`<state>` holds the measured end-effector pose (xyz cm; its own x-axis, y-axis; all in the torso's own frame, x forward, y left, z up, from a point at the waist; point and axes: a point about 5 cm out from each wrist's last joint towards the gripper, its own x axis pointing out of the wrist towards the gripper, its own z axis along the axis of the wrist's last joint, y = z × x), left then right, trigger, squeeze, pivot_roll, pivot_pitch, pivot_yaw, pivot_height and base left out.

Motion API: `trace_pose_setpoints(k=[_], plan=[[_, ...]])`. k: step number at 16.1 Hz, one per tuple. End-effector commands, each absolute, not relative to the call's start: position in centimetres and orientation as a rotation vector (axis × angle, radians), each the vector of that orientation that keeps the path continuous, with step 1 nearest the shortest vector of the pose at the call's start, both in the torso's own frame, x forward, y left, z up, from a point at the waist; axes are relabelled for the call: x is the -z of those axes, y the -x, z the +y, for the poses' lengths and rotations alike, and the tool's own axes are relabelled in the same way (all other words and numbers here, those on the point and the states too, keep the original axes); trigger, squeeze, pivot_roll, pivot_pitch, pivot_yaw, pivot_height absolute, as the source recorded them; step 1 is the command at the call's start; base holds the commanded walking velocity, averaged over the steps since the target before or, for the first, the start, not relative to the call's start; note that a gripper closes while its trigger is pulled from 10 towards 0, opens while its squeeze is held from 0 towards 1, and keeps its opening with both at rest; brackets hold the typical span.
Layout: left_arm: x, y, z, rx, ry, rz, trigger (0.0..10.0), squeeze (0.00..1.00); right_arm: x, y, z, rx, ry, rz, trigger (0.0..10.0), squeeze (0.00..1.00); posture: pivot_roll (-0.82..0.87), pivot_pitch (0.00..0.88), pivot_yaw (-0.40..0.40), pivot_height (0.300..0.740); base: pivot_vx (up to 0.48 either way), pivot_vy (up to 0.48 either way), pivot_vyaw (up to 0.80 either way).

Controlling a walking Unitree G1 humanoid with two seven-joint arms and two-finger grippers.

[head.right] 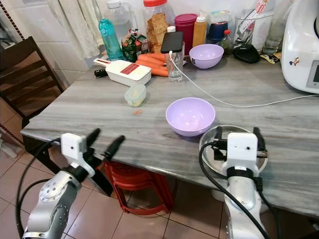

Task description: Setting the table

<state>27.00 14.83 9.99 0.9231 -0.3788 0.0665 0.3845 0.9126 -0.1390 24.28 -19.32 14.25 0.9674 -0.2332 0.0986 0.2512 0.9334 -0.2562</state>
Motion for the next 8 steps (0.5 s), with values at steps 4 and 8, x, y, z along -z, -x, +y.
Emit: trace_pose_setpoints(k=[4, 8], plan=[[-8.9, -27.1, 17.4, 0.102, 0.011, -0.005, 10.0, 0.0, -15.8, -25.3, -17.1, 0.118, 0.316, -0.211, 10.0, 0.0, -0.08, 0.0, 0.137, 0.74, 0.0, 0.0, 0.0], [-8.5, -27.4, 18.3, -0.026, -0.038, 0.013, 10.0, 0.0, -16.2, -26.0, -16.1, 0.061, 0.311, -0.251, 10.0, 0.0, -0.07, 0.0, 0.13, 0.74, 0.0, 0.0, 0.0]])
